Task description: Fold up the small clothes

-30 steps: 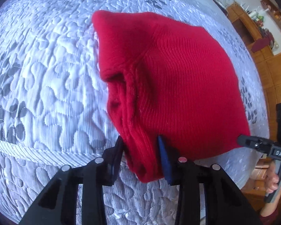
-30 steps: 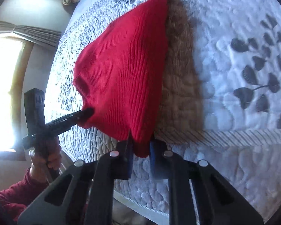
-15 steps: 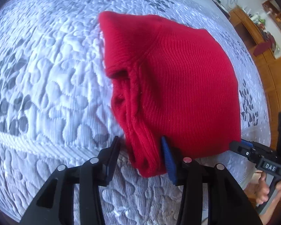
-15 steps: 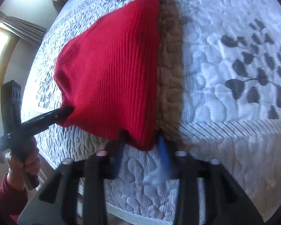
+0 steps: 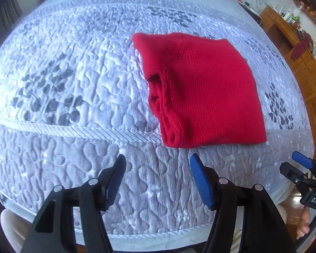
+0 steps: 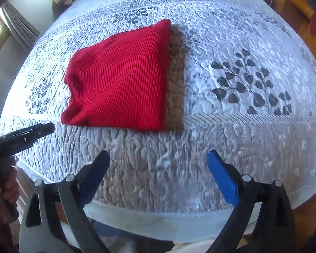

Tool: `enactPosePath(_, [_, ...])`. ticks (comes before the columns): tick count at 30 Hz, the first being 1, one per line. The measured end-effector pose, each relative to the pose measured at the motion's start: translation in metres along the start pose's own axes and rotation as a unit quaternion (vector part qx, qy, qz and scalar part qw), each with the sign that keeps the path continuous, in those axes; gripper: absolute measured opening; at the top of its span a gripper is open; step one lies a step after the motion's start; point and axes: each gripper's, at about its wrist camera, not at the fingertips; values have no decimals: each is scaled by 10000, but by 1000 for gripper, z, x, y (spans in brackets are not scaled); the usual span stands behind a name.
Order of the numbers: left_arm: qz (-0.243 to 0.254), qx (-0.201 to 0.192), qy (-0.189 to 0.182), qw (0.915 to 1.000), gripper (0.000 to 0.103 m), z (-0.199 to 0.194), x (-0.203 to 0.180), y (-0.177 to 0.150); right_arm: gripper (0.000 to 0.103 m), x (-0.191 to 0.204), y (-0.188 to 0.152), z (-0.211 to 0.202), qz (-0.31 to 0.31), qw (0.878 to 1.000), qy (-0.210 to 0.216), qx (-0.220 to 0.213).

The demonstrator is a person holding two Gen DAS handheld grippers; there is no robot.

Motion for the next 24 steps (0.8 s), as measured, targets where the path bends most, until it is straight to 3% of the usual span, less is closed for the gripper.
enactPosePath(8, [64,-164,176,9997,72,-33,-17,-17,99,10,-10,-36,74,9997,-174,-184])
enactPosePath(24, [307,-763,635,9946,76,-104,-44,-38,99,15,-27,-85,193,9990,-22,-403])
Point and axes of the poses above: each gripper's, at about its wrist camera, not at the fingertips, and z roughly the way its jaws point, x to its left, y to its top, and after that the axes turned 12 degrees about -y, right-handed
